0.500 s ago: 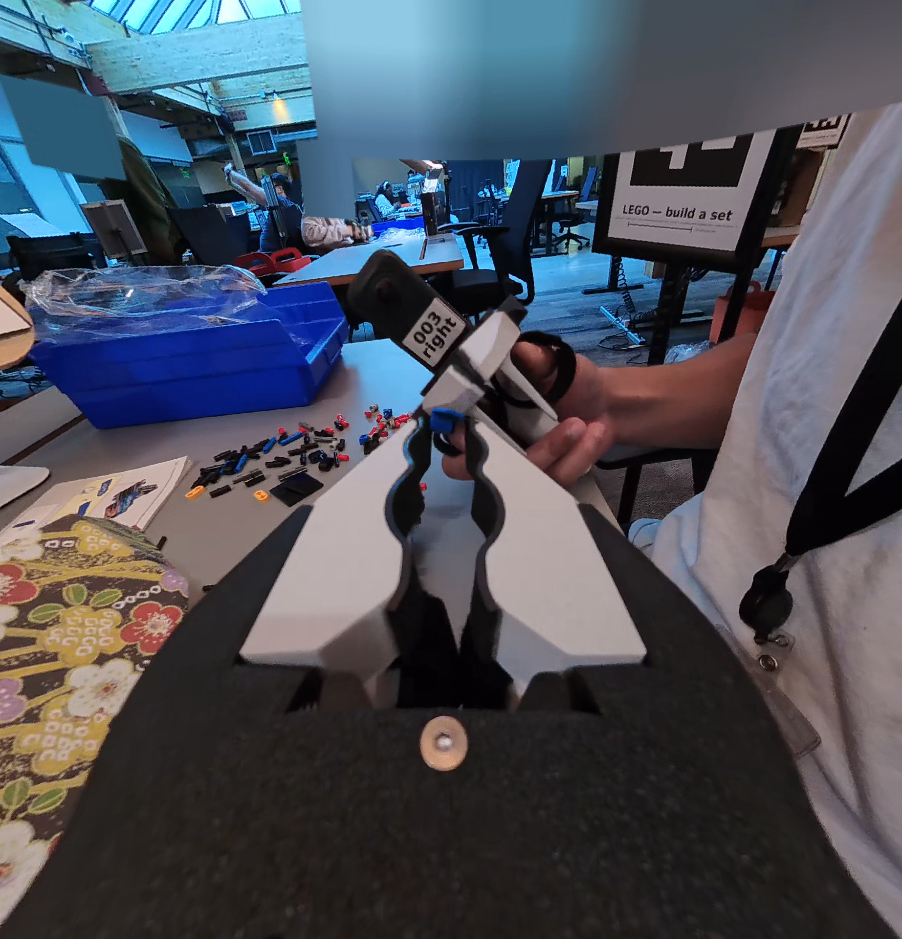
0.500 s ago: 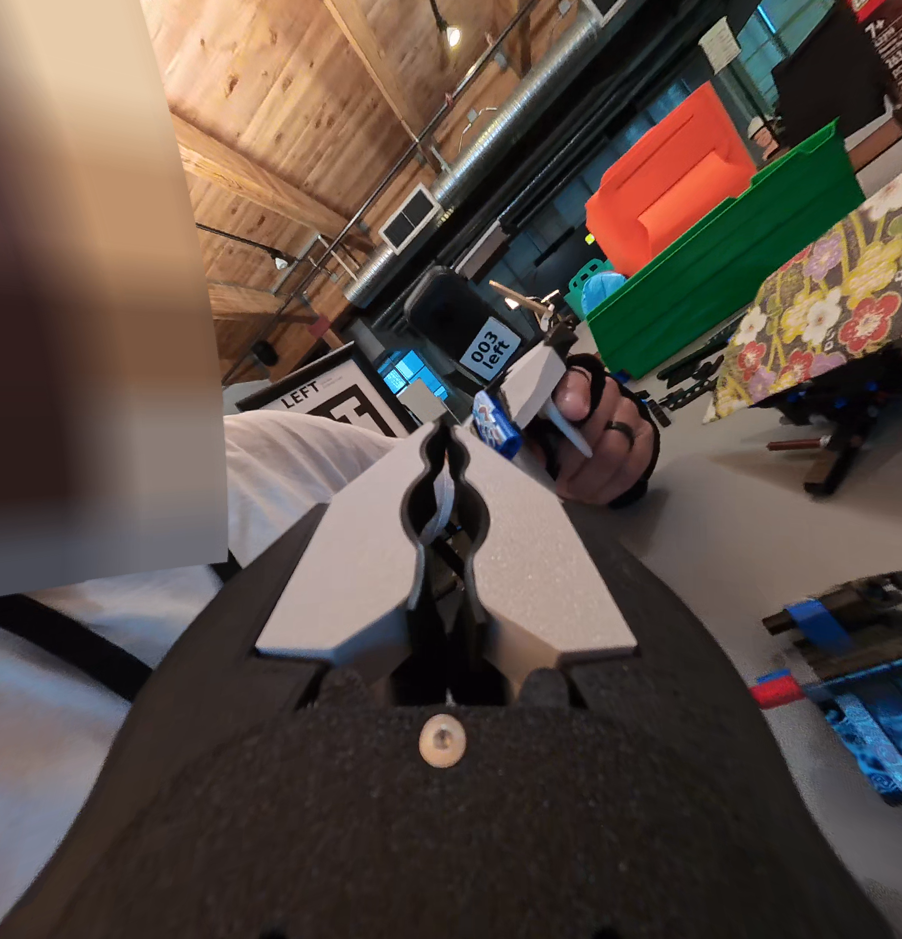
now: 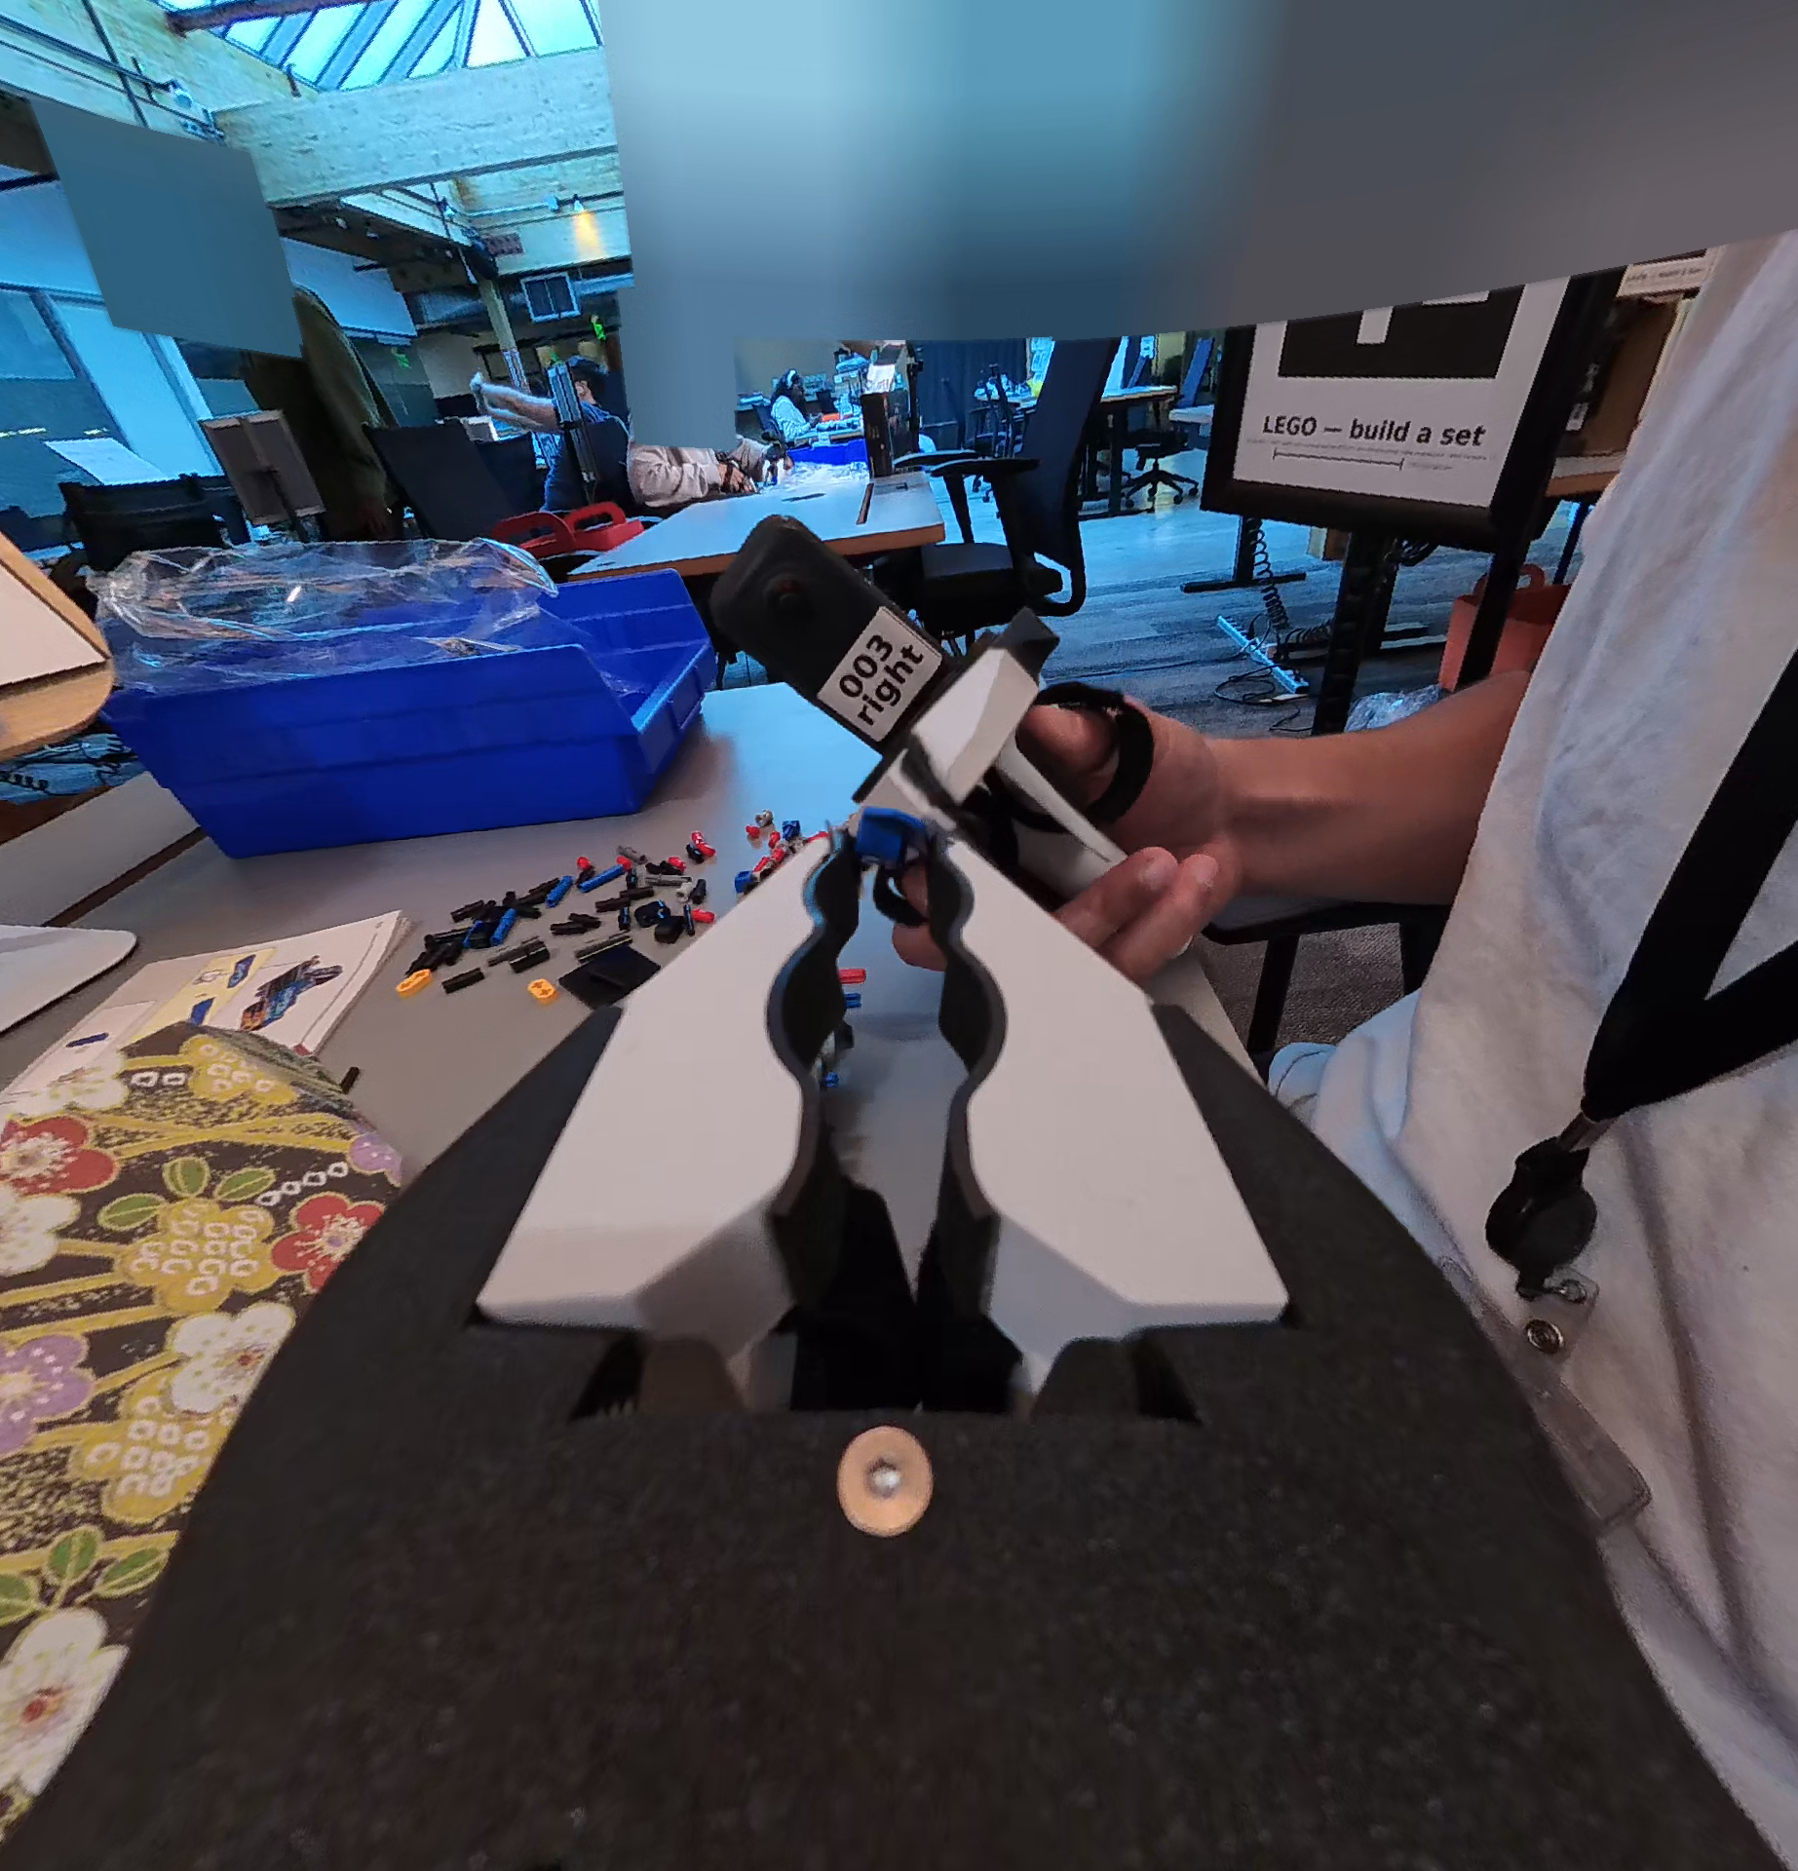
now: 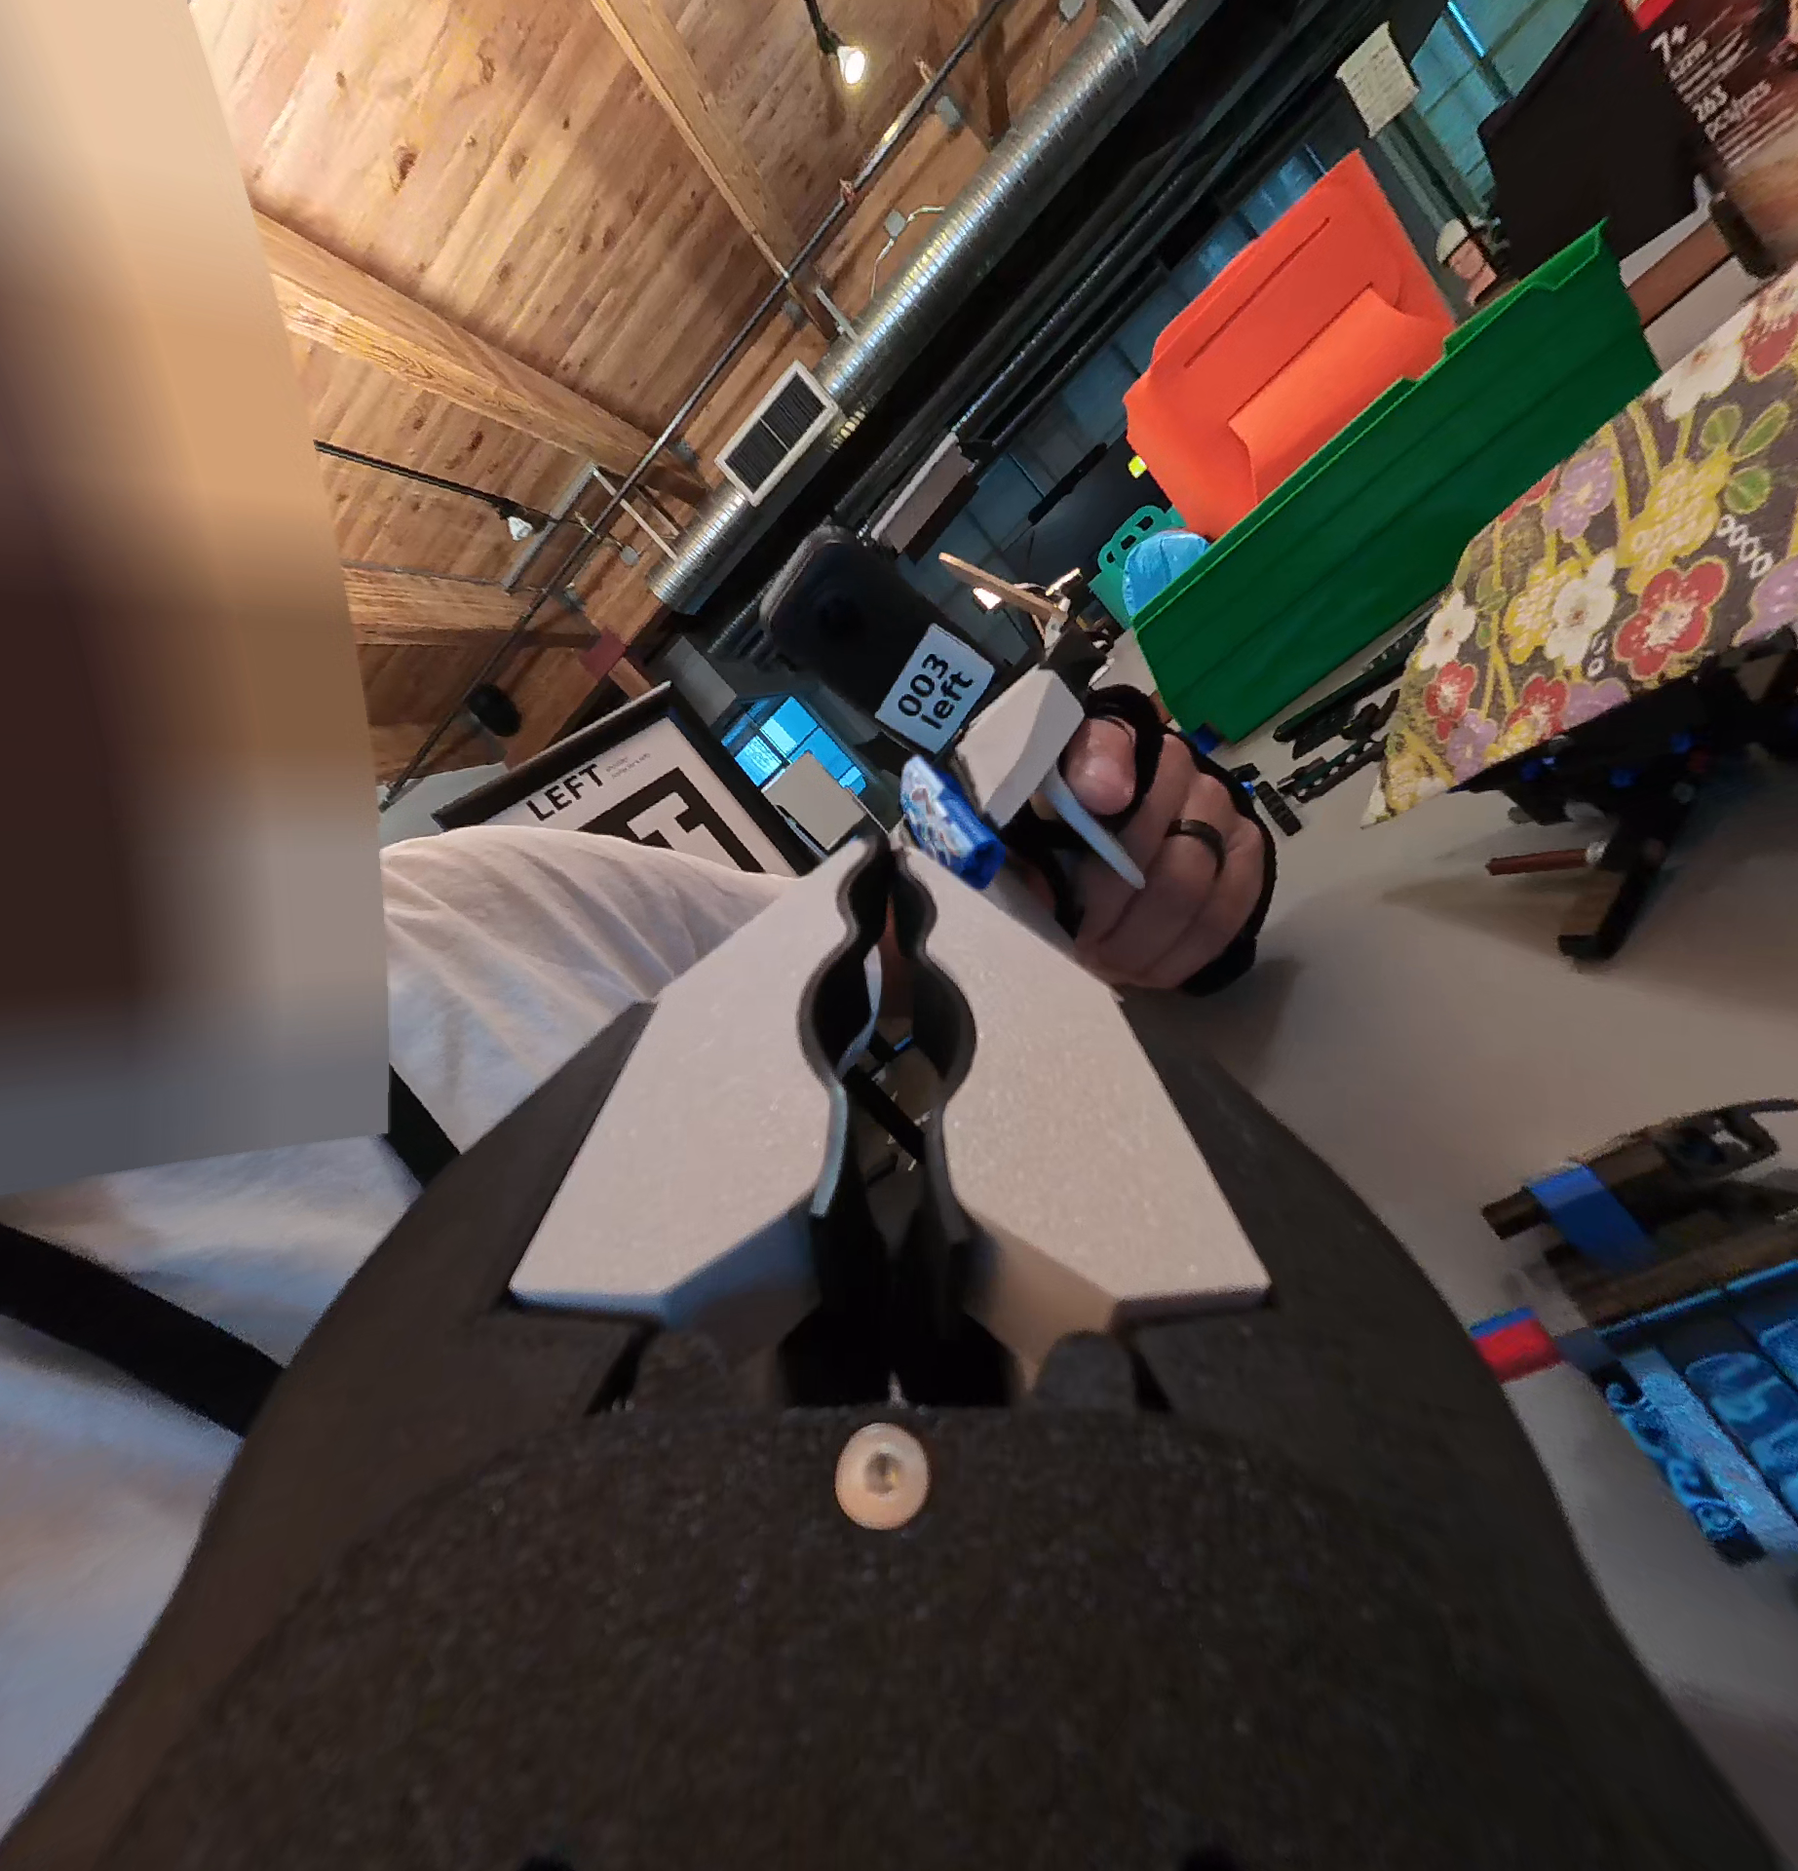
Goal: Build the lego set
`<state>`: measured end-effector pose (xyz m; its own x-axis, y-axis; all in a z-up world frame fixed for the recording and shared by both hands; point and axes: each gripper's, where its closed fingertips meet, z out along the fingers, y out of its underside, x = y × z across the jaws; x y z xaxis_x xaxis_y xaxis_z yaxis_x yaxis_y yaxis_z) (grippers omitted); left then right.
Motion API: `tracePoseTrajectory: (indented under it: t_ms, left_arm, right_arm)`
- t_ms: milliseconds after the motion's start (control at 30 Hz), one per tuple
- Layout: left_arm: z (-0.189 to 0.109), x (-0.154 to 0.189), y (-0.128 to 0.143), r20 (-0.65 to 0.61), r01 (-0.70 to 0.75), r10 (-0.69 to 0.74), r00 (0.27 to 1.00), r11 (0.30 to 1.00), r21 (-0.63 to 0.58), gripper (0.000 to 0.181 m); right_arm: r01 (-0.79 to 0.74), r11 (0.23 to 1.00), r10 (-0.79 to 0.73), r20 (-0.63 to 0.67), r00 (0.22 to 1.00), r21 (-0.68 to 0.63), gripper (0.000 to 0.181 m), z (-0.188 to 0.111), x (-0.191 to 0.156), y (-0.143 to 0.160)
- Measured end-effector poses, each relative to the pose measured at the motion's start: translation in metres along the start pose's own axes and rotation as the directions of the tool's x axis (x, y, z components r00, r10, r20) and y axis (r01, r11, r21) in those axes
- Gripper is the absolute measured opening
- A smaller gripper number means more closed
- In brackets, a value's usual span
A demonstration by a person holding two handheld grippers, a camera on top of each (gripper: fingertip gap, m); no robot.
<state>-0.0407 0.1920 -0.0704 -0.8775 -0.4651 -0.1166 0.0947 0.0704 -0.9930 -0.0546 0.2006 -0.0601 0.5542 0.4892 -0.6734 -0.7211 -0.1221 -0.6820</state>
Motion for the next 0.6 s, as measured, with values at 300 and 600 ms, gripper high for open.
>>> tracePoseTrajectory:
  t_ms: [300, 600]
  left_arm:
    - [-0.0021, -0.0032, -0.0042, 0.006, 0.019, -0.019, 1.000, 1.000, 0.023, 0.011]
    - [-0.0034, -0.0049, -0.0061, 0.011, 0.022, -0.022, 1.000, 0.999, 0.034, 0.011]
  right_arm:
    - [-0.006, 1.000, 0.007, -0.013, 1.000, 0.025, 0.000, -0.0073, 0.0012, -0.0057]
    - [-0.018, 0.999, 0.019, -0.033, 0.999, 0.026, 0.000, -0.0071, 0.0050, -0.0056]
